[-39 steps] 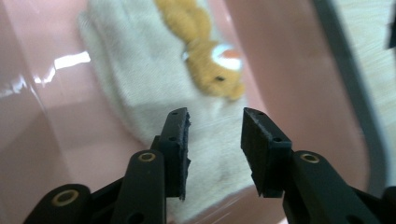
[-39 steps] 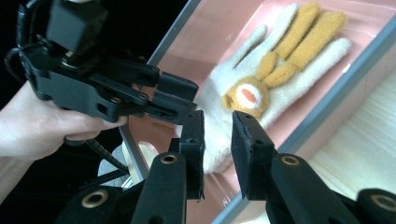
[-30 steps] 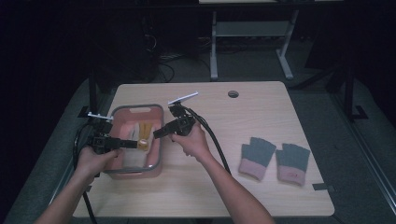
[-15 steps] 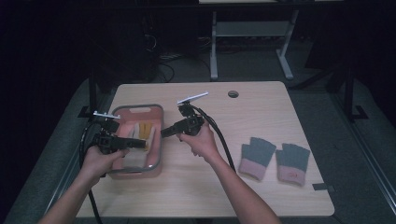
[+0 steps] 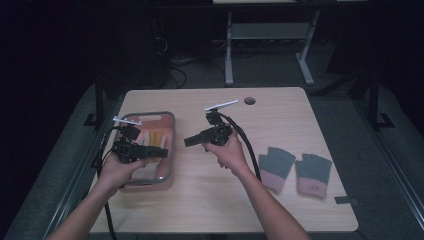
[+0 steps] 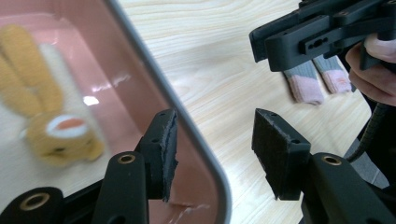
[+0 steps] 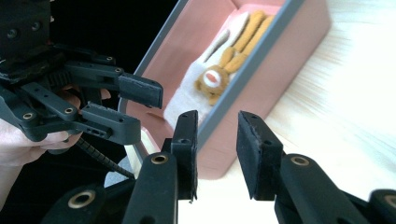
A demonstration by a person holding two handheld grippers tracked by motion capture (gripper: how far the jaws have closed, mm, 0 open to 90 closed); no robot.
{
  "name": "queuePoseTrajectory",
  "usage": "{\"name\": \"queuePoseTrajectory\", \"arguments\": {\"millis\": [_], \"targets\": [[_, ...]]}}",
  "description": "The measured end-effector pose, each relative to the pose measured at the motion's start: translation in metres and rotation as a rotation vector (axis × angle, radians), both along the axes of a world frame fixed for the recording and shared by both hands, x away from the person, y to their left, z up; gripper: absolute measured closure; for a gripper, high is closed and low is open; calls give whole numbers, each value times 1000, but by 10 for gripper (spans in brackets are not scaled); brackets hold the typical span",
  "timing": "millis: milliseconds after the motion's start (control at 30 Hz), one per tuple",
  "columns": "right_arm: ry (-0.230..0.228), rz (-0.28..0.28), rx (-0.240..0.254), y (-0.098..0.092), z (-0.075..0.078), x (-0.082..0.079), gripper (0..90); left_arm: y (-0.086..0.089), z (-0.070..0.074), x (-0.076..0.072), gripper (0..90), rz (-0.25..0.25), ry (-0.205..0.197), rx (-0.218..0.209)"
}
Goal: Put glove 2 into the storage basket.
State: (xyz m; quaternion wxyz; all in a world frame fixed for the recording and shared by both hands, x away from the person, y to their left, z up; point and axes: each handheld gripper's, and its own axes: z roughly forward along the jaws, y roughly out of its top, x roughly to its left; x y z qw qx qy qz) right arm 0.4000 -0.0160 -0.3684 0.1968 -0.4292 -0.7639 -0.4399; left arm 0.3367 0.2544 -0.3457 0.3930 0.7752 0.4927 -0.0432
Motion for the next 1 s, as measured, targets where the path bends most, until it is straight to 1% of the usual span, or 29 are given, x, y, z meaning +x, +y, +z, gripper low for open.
{"name": "queuePoseTrajectory", "arguments": {"millis": [67, 133, 267, 333, 433, 467, 500, 533, 567, 600, 633, 667, 733, 767, 833, 967, 1000], "targets": [[-2, -15, 3, -11, 1, -1, 680, -5, 0, 0, 493, -8, -4, -5], [-4, -17, 4, -14, 1, -1, 679, -9, 1, 1, 491, -18, -7, -6], [-11, -36, 3, -29, 3, -3, 666, -19, 2, 1, 484, -26, -12, -17], [-11, -46, 3, -38, 4, -5, 662, -26, 3, 2, 481, -44, -9, -19], [-12, -50, 5, -44, 5, -7, 659, -31, 2, 3, 475, -53, -7, -21], [-13, -59, 4, -51, 5, -8, 653, -34, 2, 3, 471, -57, -8, -26], [-14, -61, 4, -53, 5, -9, 652, -39, 2, 3, 469, -63, -9, -27], [-14, -61, 4, -53, 5, -9, 652, -39, 2, 3, 466, -63, -9, -27], [-12, -68, 4, -60, 5, -10, 650, -42, 2, 3, 461, -69, -8, -28], [-15, -70, 4, -62, 5, -11, 649, -46, 1, 3, 459, -75, -8, -28], [-15, -70, 4, -62, 5, -11, 649, -46, 1, 3, 455, -75, -8, -28], [-16, -78, 7, -69, 5, -12, 647, -49, 1, 3, 452, -77, -13, -27], [-7, -80, 13, -71, 5, -13, 645, -53, 1, 3, 451, -80, -15, -29], [-12, -79, 15, -77, 4, -14, 643, -54, 1, 3, 449, -85, -14, -30], [-11, -81, 16, -78, 4, -15, 641, -58, 0, 3, 449, -88, -18, -34], [-9, -88, 11, -90, 3, -18, 627, -66, 1, 2, 430, -96, -24, -39], [-9, -88, 11, -90, 3, -18, 627, -68, 1, 2, 430, -101, -24, -40]]}}
